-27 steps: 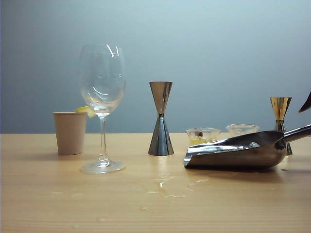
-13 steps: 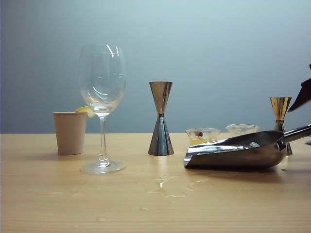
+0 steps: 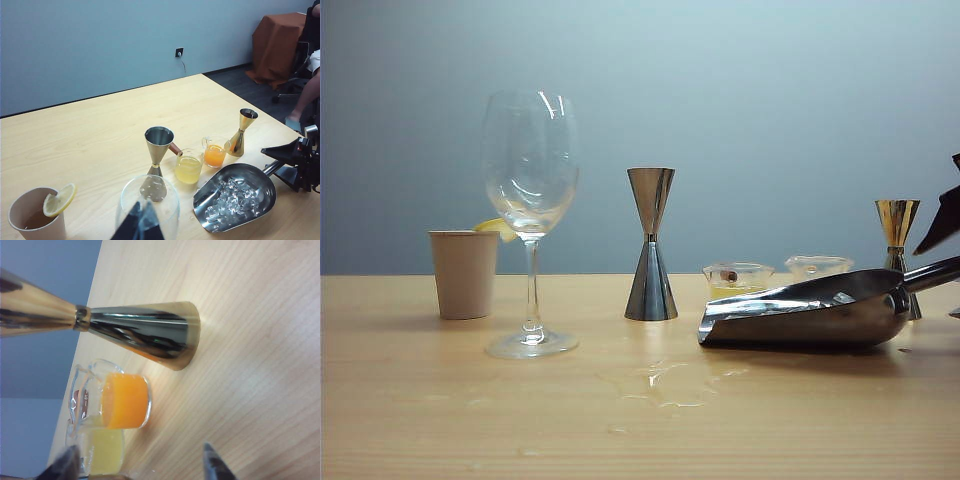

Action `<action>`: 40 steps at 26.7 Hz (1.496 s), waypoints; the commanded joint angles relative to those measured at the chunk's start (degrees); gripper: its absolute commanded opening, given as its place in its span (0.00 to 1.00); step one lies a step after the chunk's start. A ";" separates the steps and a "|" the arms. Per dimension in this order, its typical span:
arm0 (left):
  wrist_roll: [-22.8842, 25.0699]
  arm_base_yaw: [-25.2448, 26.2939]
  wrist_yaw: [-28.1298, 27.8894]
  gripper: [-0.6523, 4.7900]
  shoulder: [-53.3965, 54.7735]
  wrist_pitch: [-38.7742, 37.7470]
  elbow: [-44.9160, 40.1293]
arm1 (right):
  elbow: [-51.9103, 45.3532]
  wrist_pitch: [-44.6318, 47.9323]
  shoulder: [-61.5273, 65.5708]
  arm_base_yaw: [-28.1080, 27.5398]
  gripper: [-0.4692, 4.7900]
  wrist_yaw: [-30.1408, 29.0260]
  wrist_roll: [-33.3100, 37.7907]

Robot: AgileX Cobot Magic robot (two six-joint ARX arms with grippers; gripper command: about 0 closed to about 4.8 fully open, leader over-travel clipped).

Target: Pick up the ice scoop on the desk filled with ice cubes, pour the ice into the goblet, and finally put the scoop back on the table.

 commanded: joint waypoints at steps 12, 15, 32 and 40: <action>0.48 -0.09 0.24 0.11 -0.07 0.61 0.26 | 0.24 2.45 0.09 0.04 0.49 -1.31 -0.50; 0.48 -0.09 0.24 0.11 -0.07 0.57 0.26 | 0.24 2.43 0.09 0.04 0.47 -1.18 -0.50; 0.48 -0.09 0.24 0.11 -0.07 -0.28 0.26 | 0.24 2.25 0.11 0.04 0.28 0.35 -0.50; 0.48 -0.09 0.46 0.11 -0.07 -0.37 0.26 | 0.24 2.23 0.11 0.02 0.24 0.35 -0.50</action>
